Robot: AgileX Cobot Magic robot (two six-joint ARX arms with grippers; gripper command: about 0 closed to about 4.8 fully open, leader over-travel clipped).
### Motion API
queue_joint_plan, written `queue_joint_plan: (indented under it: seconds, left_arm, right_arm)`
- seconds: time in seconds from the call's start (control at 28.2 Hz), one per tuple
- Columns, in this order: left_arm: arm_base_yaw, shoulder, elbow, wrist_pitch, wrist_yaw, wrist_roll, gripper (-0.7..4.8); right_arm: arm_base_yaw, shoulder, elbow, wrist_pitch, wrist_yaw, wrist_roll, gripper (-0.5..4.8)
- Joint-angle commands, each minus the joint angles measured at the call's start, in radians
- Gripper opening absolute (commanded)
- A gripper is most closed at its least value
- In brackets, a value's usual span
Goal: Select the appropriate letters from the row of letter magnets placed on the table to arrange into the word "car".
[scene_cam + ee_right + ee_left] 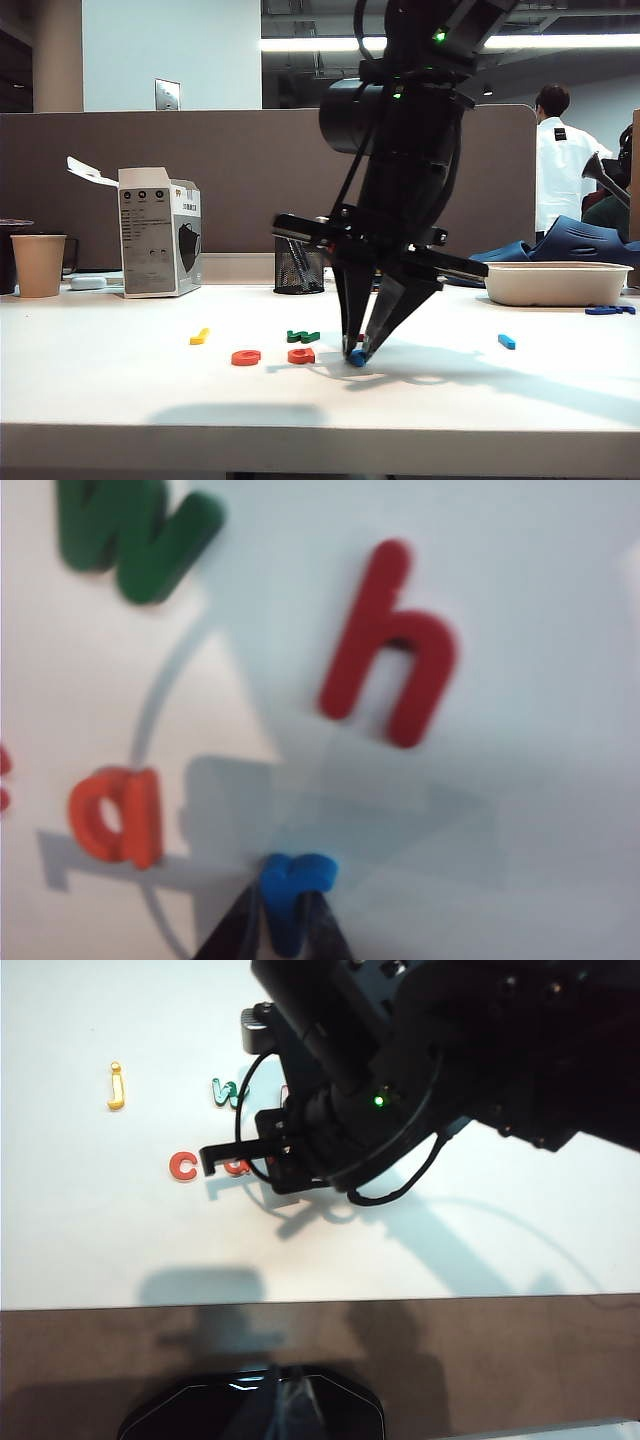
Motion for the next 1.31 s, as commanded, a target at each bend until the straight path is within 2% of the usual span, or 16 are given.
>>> queue_joint_plan:
  seconds: [0.04,0.46,0.99,1.31]
  left_arm:
    - [0.000,-0.002,0.002,-0.007,-0.007,0.004,-0.05]
    - [0.000,-0.002,0.002,-0.007,-0.007,0.004,-0.05]
    - [0.000,-0.002,0.002,-0.007,-0.007,0.004,-0.05]
    - [0.000,-0.002,0.002,-0.007,-0.007,0.004,-0.05]
  right_arm:
    - [-0.007,0.005,-0.004,-0.008,0.011,0.002,0.63]
    - [-0.006,-0.003,0.002,-0.025,-0.087,0.003,0.63]
    - [-0.003,-0.125,0.002,-0.051,-0.057,-0.005,0.63]
    - [-0.040,-0.241,0.002,-0.094,0.007,-0.131,0.62]
